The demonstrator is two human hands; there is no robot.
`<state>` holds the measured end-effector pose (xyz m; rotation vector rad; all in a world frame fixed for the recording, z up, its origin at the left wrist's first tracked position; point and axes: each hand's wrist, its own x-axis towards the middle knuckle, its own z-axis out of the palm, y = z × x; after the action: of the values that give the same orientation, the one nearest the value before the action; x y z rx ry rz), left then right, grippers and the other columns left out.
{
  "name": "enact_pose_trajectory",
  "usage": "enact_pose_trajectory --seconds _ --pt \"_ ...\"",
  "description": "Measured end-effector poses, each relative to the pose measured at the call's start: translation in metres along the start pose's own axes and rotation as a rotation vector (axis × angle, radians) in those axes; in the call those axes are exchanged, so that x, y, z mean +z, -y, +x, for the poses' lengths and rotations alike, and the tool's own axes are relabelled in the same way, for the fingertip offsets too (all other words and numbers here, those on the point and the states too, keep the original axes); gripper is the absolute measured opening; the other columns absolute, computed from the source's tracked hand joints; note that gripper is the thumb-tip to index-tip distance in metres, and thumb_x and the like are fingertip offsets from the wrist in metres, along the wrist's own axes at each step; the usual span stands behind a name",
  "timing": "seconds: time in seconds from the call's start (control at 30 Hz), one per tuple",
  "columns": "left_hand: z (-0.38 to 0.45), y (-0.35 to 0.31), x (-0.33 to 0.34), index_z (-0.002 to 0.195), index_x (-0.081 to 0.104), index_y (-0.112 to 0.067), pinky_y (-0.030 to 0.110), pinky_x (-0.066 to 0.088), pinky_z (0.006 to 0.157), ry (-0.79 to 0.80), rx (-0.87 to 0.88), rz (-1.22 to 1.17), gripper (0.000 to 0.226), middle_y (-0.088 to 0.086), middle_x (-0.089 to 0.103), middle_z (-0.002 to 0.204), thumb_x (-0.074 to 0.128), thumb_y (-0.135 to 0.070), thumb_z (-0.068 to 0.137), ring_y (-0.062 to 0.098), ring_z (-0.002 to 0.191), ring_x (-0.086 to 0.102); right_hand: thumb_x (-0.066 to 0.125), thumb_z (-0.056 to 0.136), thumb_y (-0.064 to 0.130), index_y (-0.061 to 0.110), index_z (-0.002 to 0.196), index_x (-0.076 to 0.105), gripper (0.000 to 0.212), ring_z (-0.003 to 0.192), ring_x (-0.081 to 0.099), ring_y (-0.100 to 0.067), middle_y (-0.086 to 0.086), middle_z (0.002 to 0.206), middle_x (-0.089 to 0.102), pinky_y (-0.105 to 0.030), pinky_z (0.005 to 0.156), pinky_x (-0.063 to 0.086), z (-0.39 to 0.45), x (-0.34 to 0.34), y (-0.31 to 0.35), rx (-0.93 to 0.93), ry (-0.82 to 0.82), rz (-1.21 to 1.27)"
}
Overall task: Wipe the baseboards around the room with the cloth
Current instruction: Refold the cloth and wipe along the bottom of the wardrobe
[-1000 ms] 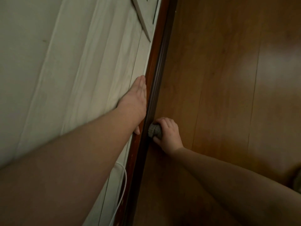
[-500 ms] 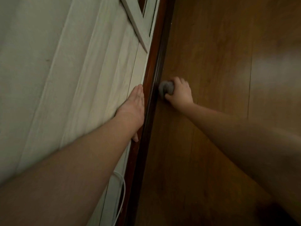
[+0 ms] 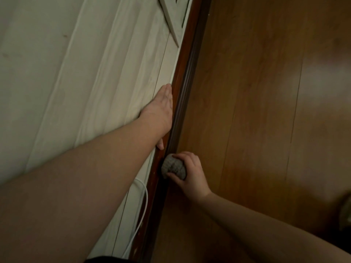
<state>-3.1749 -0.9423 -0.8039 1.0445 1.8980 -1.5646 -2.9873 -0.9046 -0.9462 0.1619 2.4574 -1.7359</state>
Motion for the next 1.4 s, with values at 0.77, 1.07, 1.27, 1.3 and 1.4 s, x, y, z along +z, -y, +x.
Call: enact_pose_trajectory --seconds 0.77,1.07,1.27,1.3,1.4 --pt "0.011 -0.004 0.008 0.152 0.004 0.009 0.07 -0.01 0.113 -0.033 0.009 -0.03 0.144 0.042 -0.001 0.156 0.054 -0.091 0.062 0.063 0.142 -0.008 0.072 0.086 0.024 0.016 0.133 0.05 0.052 0.119 0.036 -0.009 0.003 0.128 0.045 -0.032 0.11 0.035 0.181 -0.088 0.014 0.014 -0.179 -0.179" --pt "0.011 -0.002 0.01 0.153 0.007 0.008 0.072 -0.01 0.111 -0.036 0.06 -0.011 0.139 0.041 0.0 0.156 0.05 -0.091 0.067 0.065 0.14 -0.007 0.068 0.092 0.029 0.014 0.14 0.046 0.055 0.129 0.044 -0.031 -0.012 0.137 0.048 -0.042 0.109 0.04 0.294 -0.162 0.05 0.265 -0.194 -0.284" --pt "0.01 -0.003 0.009 0.152 0.005 0.009 0.072 -0.01 0.112 -0.037 0.054 0.006 0.14 0.041 0.0 0.156 0.051 -0.091 0.066 0.065 0.14 -0.008 0.065 0.092 0.034 0.016 0.135 0.048 0.049 0.124 0.047 -0.03 -0.01 0.133 0.049 -0.046 0.106 0.043 0.269 -0.169 0.032 0.231 -0.269 -0.224" --pt "0.01 -0.004 0.009 0.153 0.006 0.009 0.072 -0.01 0.112 -0.038 0.048 0.007 0.141 0.041 0.0 0.156 0.052 -0.091 0.065 0.065 0.14 -0.008 0.066 0.092 0.034 0.017 0.135 0.049 0.049 0.123 0.047 -0.029 -0.009 0.131 0.05 -0.044 0.106 0.043 0.258 -0.166 0.024 0.216 -0.259 -0.222" --pt "0.011 -0.004 0.01 0.152 0.005 0.01 0.071 -0.01 0.112 -0.032 0.03 -0.004 0.144 0.042 -0.001 0.156 0.054 -0.091 0.063 0.064 0.141 -0.009 0.068 0.091 0.034 0.018 0.135 0.049 0.051 0.123 0.046 -0.026 -0.005 0.129 0.05 -0.041 0.105 0.04 0.223 -0.158 -0.001 0.2 -0.264 -0.215"
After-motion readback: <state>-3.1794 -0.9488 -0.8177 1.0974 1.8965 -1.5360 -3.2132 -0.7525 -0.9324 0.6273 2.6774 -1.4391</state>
